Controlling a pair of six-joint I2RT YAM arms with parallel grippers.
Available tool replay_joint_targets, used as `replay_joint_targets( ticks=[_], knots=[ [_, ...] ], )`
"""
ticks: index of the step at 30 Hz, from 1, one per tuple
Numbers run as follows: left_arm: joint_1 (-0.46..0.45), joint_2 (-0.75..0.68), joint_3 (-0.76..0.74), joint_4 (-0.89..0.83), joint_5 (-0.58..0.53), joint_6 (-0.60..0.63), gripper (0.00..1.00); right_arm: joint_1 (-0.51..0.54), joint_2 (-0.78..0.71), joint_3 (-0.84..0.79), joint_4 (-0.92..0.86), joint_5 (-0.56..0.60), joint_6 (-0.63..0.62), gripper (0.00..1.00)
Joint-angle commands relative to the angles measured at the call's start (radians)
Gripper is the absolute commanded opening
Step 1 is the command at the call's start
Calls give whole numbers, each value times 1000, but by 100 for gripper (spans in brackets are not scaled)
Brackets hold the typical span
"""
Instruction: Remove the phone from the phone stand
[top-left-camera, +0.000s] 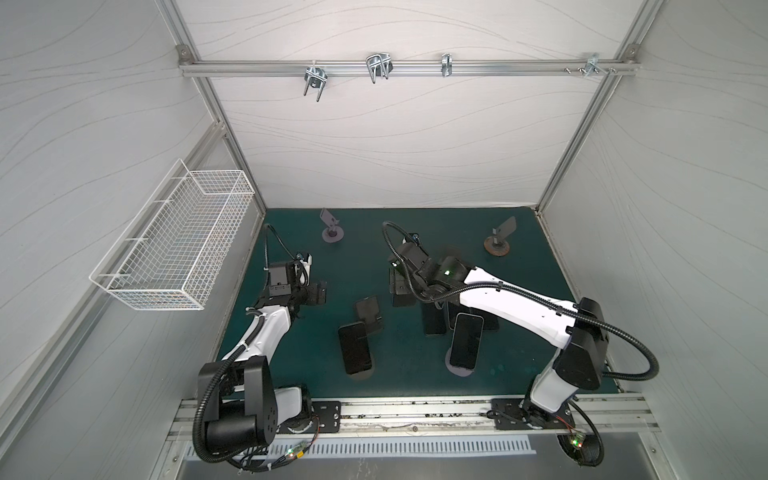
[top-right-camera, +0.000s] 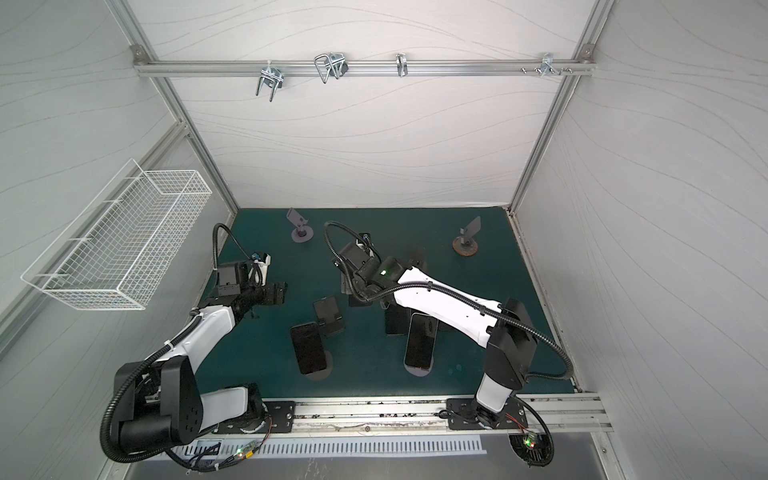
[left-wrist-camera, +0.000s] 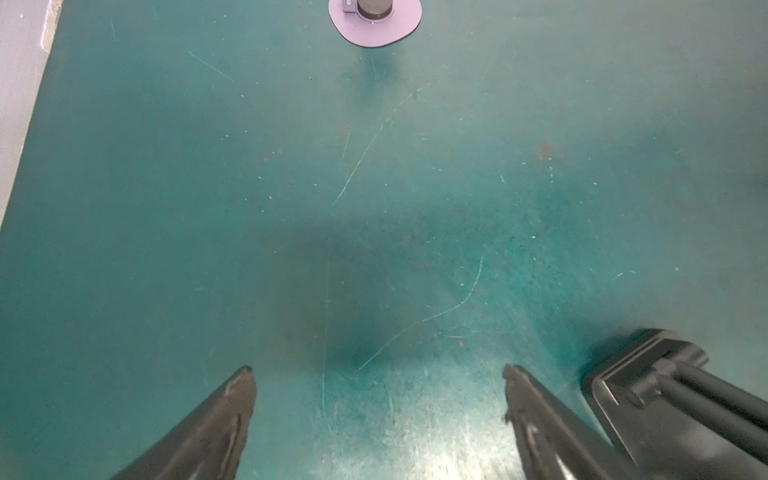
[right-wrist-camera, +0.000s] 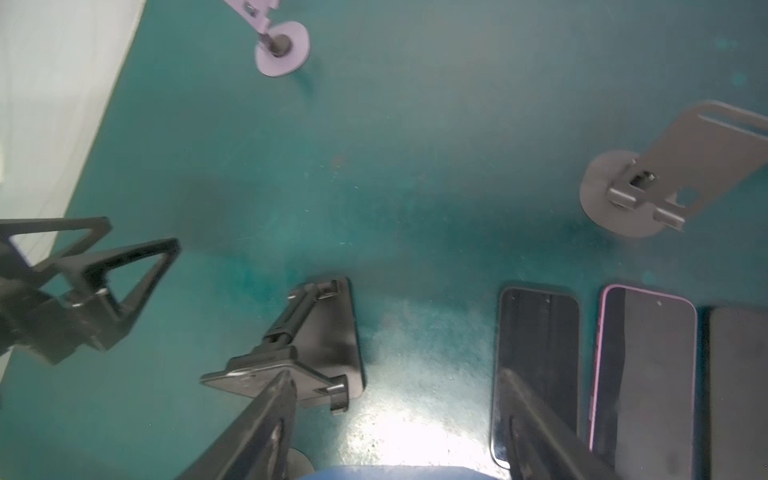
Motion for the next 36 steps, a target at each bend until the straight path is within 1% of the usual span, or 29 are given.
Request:
replay_joint_targets(
  ticks=[1, 5, 15, 19, 22, 27, 30, 36],
  knots=[
    [6, 5, 42, 5, 2, 16, 94, -6, 21, 15, -48, -49, 42, 68],
    [6, 5, 42, 5, 4, 16, 94, -15, 65, 9, -63, -95, 49, 69],
    [6, 2, 39, 6, 3, 16, 94, -50, 185, 12, -108, -163, 66, 71],
    [6, 2, 39, 6, 2, 16, 93, -56, 229, 10, -100, -199, 65, 71],
    [6, 5, 42, 4, 3, 16, 93, -58, 259, 27, -120, -207, 64, 72],
    [5, 0, 37, 7, 3, 17, 94, -75, 316, 19, -92, -215, 47, 71],
    [5, -1, 36, 8, 3, 16, 94, -91, 346, 25, -89, -245, 53, 71],
    [6, 0, 38, 6, 2, 16, 94, -94, 389, 48, -101, -238, 51, 72]
  ],
)
